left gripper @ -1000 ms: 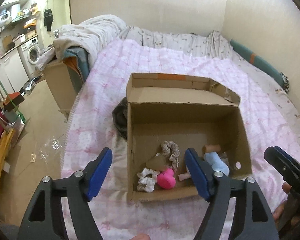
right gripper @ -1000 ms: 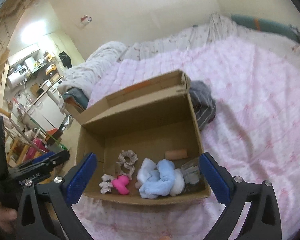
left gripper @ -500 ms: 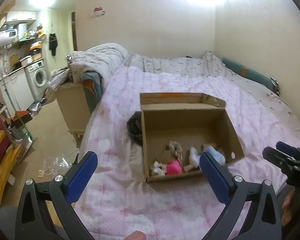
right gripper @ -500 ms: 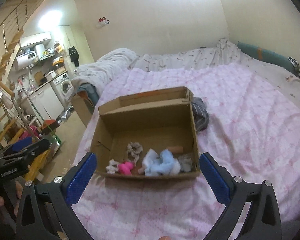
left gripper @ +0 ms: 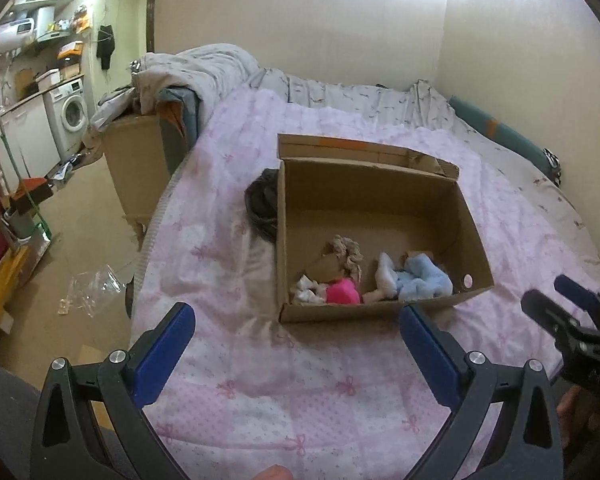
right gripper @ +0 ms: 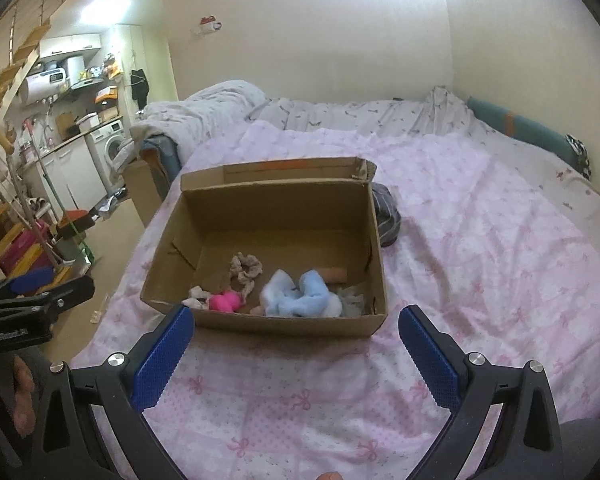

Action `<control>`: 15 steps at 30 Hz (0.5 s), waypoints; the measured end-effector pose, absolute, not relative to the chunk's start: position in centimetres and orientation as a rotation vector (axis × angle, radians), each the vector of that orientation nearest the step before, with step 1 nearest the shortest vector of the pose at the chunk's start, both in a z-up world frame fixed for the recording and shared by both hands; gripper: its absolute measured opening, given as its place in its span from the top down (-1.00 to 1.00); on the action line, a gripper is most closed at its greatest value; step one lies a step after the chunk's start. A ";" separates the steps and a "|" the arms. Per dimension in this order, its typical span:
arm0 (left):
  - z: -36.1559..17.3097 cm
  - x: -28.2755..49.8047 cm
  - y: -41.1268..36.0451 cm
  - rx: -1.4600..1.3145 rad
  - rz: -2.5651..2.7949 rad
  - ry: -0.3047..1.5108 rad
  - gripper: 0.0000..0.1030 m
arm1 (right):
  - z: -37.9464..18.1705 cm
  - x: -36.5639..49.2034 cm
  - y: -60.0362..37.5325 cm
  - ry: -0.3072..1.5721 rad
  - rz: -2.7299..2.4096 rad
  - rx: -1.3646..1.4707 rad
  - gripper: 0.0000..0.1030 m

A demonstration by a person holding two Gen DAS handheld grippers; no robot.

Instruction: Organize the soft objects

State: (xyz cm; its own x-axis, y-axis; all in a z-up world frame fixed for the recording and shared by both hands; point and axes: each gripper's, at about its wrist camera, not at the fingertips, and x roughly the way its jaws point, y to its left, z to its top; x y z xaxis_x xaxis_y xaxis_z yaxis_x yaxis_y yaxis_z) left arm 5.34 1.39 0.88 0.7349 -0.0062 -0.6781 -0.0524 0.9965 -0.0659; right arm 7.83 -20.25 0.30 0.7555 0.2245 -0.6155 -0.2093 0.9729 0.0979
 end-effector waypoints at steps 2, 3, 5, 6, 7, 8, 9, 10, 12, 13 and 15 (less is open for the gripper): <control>0.7 5.3 0.7 -0.052 0.021 0.744 -0.98 | 0.2 8.0 -20.3 0.673 0.234 0.027 -1.00; 0.7 5.2 0.4 -0.042 0.018 0.742 -0.98 | 0.2 8.0 -20.2 0.672 0.234 0.028 -1.00; 0.6 5.3 0.1 -0.036 0.015 0.742 -0.98 | 0.2 8.0 -20.2 0.673 0.233 0.025 -1.00; 0.5 5.4 0.1 -0.040 0.013 0.744 -0.98 | 0.2 7.9 -20.1 0.672 0.233 0.021 -1.00; 0.5 5.4 0.1 -0.043 0.012 0.747 -0.98 | 0.2 7.9 -20.0 0.671 0.234 0.016 -1.00; 0.4 5.5 0.1 -0.046 0.014 0.750 -0.98 | 0.2 7.8 -19.9 0.671 0.236 0.009 -1.00; 0.4 5.6 0.2 -0.049 0.014 0.751 -0.98 | 0.2 7.7 -19.7 0.669 0.238 0.002 -1.00; 0.4 5.6 0.2 -0.051 0.014 0.752 -0.98 | 0.2 7.7 -19.6 0.668 0.239 -0.003 -1.00; 0.4 5.5 0.4 -0.054 0.016 0.750 -0.98 | 0.2 7.6 -19.5 0.665 0.242 -0.010 -1.00; 0.5 5.5 0.4 -0.055 0.017 0.749 -0.98 | 0.3 7.7 -19.4 0.664 0.243 -0.011 -1.00; 0.5 5.4 0.6 -0.060 0.018 0.747 -0.98 | 0.2 7.7 -19.4 0.666 0.243 -0.005 -1.00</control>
State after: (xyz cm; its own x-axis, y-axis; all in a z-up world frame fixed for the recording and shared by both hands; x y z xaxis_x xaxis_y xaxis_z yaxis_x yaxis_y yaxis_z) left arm 5.38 0.56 0.50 0.7339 -0.0053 -0.6792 -0.0373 0.9981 -0.0481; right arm 7.68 -19.40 0.24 0.7587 0.2218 -0.6125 -0.2247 0.9717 0.0734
